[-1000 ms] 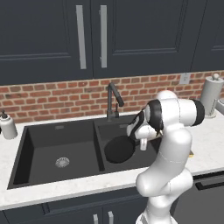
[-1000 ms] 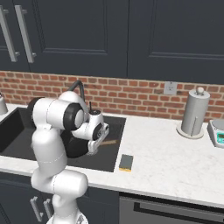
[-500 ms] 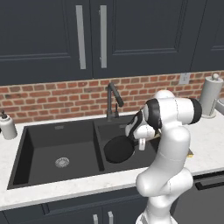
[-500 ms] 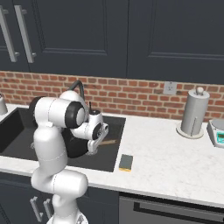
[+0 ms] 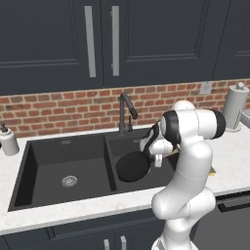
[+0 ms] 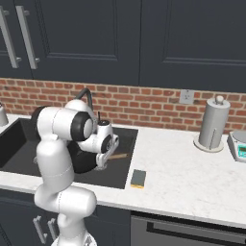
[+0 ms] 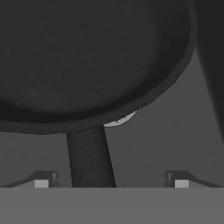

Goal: Pick the pan and sponge and place them into the sink. Then turn on the water.

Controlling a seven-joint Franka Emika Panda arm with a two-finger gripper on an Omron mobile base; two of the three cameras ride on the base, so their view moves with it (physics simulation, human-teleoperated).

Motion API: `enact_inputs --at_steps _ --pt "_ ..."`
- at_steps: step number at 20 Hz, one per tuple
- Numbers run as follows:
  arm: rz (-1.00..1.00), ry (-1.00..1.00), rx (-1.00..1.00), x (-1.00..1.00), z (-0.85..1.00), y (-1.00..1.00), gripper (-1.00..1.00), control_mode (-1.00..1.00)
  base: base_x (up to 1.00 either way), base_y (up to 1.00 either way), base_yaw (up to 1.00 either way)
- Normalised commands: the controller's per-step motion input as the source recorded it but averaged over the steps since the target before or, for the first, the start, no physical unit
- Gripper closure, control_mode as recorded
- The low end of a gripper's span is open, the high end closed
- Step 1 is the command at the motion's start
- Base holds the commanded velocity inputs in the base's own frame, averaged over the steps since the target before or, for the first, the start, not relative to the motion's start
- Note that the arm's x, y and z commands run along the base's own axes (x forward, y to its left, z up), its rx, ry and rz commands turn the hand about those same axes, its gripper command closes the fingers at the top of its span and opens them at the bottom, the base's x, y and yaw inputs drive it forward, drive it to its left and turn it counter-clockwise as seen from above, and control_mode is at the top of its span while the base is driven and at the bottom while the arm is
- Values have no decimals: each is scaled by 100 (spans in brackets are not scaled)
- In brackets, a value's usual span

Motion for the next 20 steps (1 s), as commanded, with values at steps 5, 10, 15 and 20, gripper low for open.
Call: enact_inputs --at_steps 5,10,15,20 --pt "0 -15 1 -15 32 0 -100 -100 0 0 0" --pt "0 -7 0 -22 49 0 -100 -100 0 0 0" --pt "-3 -10 0 -26 68 0 -100 -100 0 0 0" --pt "-5 -3 0 -7 95 0 -100 -100 0 0 0"
